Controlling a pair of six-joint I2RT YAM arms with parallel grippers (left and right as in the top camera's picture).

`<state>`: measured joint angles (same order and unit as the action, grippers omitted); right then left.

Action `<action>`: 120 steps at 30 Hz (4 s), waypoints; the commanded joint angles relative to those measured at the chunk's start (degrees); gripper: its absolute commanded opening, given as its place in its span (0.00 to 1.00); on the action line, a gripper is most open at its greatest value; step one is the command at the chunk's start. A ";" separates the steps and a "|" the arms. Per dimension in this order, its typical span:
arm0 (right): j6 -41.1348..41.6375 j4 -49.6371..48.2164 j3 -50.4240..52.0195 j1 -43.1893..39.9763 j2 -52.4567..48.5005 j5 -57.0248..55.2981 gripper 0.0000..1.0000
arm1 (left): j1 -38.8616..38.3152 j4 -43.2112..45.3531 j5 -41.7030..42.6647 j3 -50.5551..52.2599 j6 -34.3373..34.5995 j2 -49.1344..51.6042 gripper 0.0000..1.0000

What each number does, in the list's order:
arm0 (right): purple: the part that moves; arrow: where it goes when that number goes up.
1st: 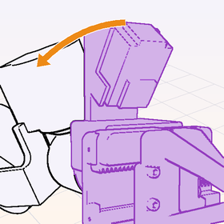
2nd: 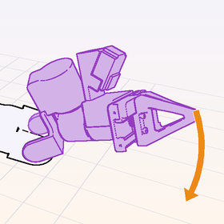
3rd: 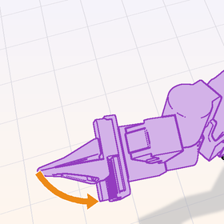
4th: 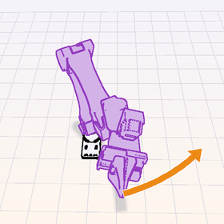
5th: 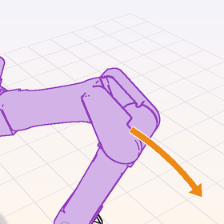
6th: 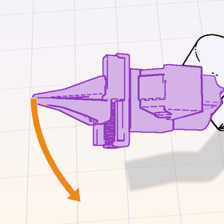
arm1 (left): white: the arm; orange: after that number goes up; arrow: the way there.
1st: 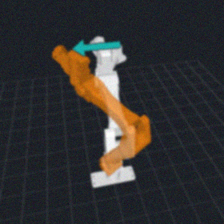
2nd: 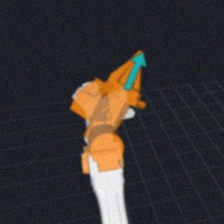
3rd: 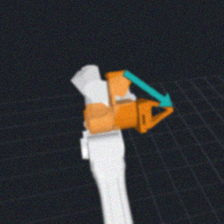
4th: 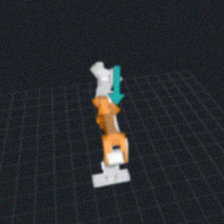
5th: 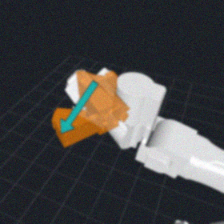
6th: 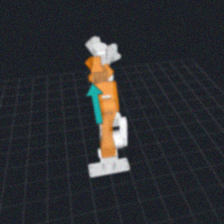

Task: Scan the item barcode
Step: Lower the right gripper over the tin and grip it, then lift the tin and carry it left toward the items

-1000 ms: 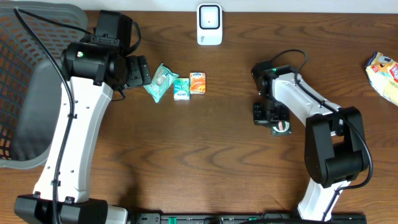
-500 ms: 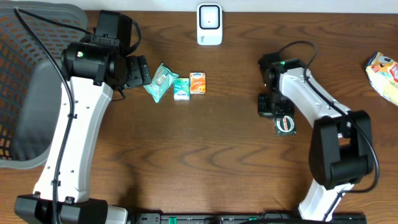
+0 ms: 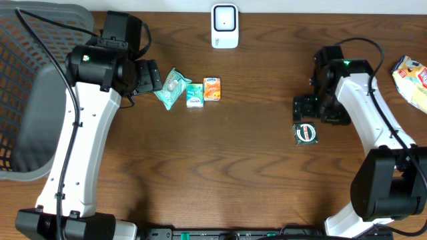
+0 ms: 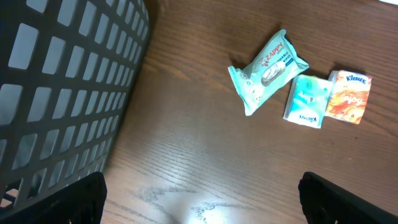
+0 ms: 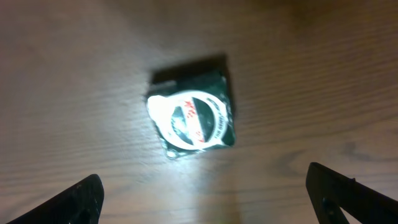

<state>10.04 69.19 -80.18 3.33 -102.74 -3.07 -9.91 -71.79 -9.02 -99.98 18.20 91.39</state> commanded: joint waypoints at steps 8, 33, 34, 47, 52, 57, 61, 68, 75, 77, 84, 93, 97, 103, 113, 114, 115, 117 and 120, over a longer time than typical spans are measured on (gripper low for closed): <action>-6.05 -5.95 8.59 -0.68 0.24 4.70 0.99 | 0.09 -0.17 -0.68 0.17 0.52 -0.09 0.98; -11.69 -22.82 20.90 -0.70 0.22 0.63 0.99 | 0.09 -0.17 -0.66 0.17 0.52 -0.09 0.98; -11.74 -23.34 21.24 -0.70 0.22 0.17 0.99 | 0.09 -0.17 -0.68 0.17 0.52 -0.09 0.98; -13.05 -27.61 26.14 -0.68 0.20 0.22 0.85 | 0.09 -0.17 -0.68 0.17 0.52 -0.09 0.98; -13.40 -31.26 28.20 -0.68 0.20 2.12 0.85 | 0.09 -0.17 -0.68 0.17 0.52 -0.09 0.98; -13.75 -32.74 29.00 -0.68 0.20 6.47 0.73 | 0.09 -0.17 -0.66 0.17 0.52 -0.09 0.98; -14.05 -32.74 29.00 -0.68 0.20 9.14 0.64 | 0.09 -0.17 -0.68 0.17 0.52 -0.09 0.98; -13.99 -32.76 28.98 -0.68 0.20 15.54 0.59 | 0.09 -0.17 -0.68 0.17 0.52 -0.09 0.98; -12.94 -36.30 28.85 -0.66 0.22 31.52 0.61 | 0.09 -0.17 -0.68 0.17 0.52 -0.09 0.98; -10.67 -38.66 28.85 -0.61 0.22 34.36 0.61 | 0.09 -0.17 -0.68 0.17 0.52 -0.09 0.98; -6.21 -43.98 28.83 -0.61 0.20 34.42 0.64 | 0.09 -0.17 -0.68 0.17 0.52 -0.09 0.98; -1.03 -43.91 28.85 1.88 0.20 21.05 0.66 | 0.09 -0.17 -0.68 0.17 0.52 -0.09 0.98; -0.61 -43.85 28.85 3.58 0.22 20.96 0.70 | 0.09 -0.17 -0.68 0.17 0.52 -0.09 0.98; -0.63 -43.21 28.85 5.92 0.22 20.46 0.73 | 0.09 -0.17 -0.68 0.17 0.52 -0.09 0.98; 1.60 -39.89 28.87 12.50 0.20 6.97 0.76 | 0.09 -0.17 -0.68 0.17 0.52 -0.09 0.98; 2.12 -39.80 28.87 13.03 0.20 6.34 0.76 | 0.09 -0.17 -0.68 0.17 0.52 -0.09 0.98; 2.16 -39.63 28.89 13.51 0.20 5.62 0.76 | 0.09 -0.17 -0.68 0.17 0.52 -0.09 0.98; 2.19 -39.17 29.05 14.19 0.20 3.06 0.76 | 0.09 -0.17 -0.68 0.17 0.52 -0.09 0.98; 2.40 -38.40 29.38 14.38 0.20 0.83 0.76 | 0.09 -0.17 -0.68 0.17 0.52 -0.09 0.98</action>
<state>10.28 29.32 -53.52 17.43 -100.12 1.48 -9.91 -71.79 -8.99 -99.98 18.20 91.39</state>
